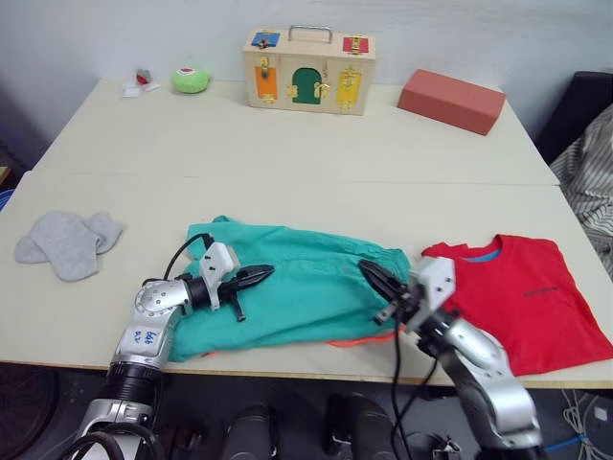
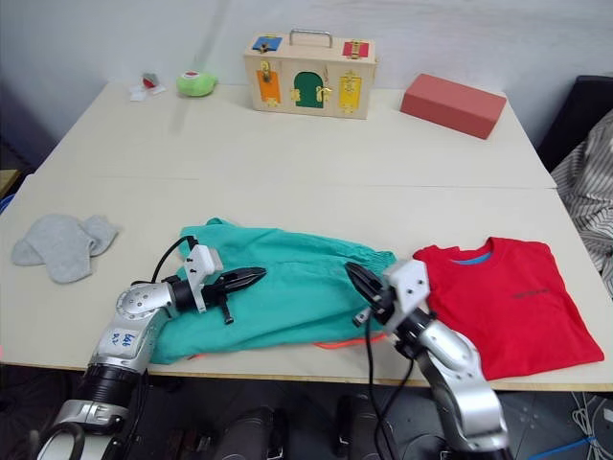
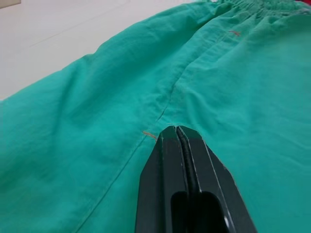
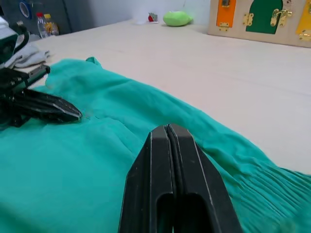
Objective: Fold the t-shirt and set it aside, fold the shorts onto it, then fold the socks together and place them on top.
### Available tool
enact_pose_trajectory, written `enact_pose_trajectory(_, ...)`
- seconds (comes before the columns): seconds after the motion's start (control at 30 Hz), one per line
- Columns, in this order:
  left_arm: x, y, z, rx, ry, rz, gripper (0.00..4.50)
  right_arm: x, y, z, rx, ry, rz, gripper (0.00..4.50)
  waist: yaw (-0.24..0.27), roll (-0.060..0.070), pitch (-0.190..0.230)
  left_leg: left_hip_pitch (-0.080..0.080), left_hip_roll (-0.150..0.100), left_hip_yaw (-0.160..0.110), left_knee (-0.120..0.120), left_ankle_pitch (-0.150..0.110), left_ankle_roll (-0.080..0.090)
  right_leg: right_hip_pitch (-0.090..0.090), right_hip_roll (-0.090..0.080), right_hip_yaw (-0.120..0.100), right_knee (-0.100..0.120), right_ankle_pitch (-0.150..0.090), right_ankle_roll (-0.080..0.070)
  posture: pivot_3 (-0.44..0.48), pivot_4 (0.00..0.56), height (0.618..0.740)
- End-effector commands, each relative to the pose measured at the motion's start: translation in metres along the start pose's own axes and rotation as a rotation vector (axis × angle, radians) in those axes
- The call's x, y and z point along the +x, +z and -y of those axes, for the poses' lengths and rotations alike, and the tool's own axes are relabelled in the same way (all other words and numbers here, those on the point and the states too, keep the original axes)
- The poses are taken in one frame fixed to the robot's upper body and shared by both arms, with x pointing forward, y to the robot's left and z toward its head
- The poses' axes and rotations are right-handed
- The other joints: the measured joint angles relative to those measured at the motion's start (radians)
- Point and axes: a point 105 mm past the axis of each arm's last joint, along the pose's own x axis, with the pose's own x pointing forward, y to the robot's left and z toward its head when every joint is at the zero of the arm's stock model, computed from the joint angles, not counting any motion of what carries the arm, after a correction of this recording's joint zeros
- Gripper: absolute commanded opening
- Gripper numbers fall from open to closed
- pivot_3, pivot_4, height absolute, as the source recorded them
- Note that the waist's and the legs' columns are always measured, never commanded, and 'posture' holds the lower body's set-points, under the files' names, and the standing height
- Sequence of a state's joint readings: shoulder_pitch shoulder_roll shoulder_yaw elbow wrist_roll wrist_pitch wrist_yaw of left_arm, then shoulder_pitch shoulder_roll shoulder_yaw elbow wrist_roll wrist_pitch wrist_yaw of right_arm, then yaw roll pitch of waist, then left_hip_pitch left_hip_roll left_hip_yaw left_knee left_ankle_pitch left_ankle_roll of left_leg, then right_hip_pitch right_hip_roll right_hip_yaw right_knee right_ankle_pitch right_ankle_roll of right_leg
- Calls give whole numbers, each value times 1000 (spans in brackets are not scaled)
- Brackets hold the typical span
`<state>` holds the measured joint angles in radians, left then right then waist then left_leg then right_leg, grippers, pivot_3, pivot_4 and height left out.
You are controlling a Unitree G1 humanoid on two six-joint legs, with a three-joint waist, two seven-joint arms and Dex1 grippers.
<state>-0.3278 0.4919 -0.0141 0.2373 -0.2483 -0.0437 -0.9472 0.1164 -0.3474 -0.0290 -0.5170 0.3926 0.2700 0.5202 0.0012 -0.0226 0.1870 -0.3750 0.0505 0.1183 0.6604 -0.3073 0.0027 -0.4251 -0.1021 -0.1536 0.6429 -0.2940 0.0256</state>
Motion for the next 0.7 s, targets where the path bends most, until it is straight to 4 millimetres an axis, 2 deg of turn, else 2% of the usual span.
enact_pose_trajectory(0.03,-4,25,4,58,-79,76,0,-38,23,1,165,-74,19,386,5,0,0,0,0,0,0,0,0,0,0,0,0,0,0,0,150,740)
enact_pose_trajectory(0.2,-7,32,18,47,-194,119,0,-76,14,0,399,-219,-100,1901,8,0,0,1,0,1,-2,-1,0,1,0,1,-2,0,0,0,150,740)
enact_pose_trajectory(0.3,-6,25,27,41,-264,94,0,-97,-6,-15,624,-258,-236,2958,9,0,0,2,1,1,-2,-1,0,1,1,2,-1,0,0,0,150,740)
enact_pose_trajectory(0.43,5,15,32,44,-288,69,0,-87,-16,-18,793,-284,-240,4329,8,0,0,2,2,1,-2,0,0,1,3,3,-2,0,0,0,150,740)
enact_pose_trajectory(0.47,8,12,34,45,-293,59,0,-82,-23,-15,815,-299,-263,4457,5,0,0,2,2,1,-2,0,0,1,4,4,-3,0,0,0,150,740)
enact_pose_trajectory(0.6,17,4,34,54,-295,28,0,-62,-43,-2,853,-374,-309,4457,5,0,0,1,3,2,-2,0,1,2,6,6,-7,0,1,0,150,740)
enact_pose_trajectory(0.7,20,0,32,58,-290,16,0,-48,-47,0,894,-376,-318,4457,5,-2,-1,1,2,2,-5,0,0,0,6,6,-7,1,2,0,150,740)
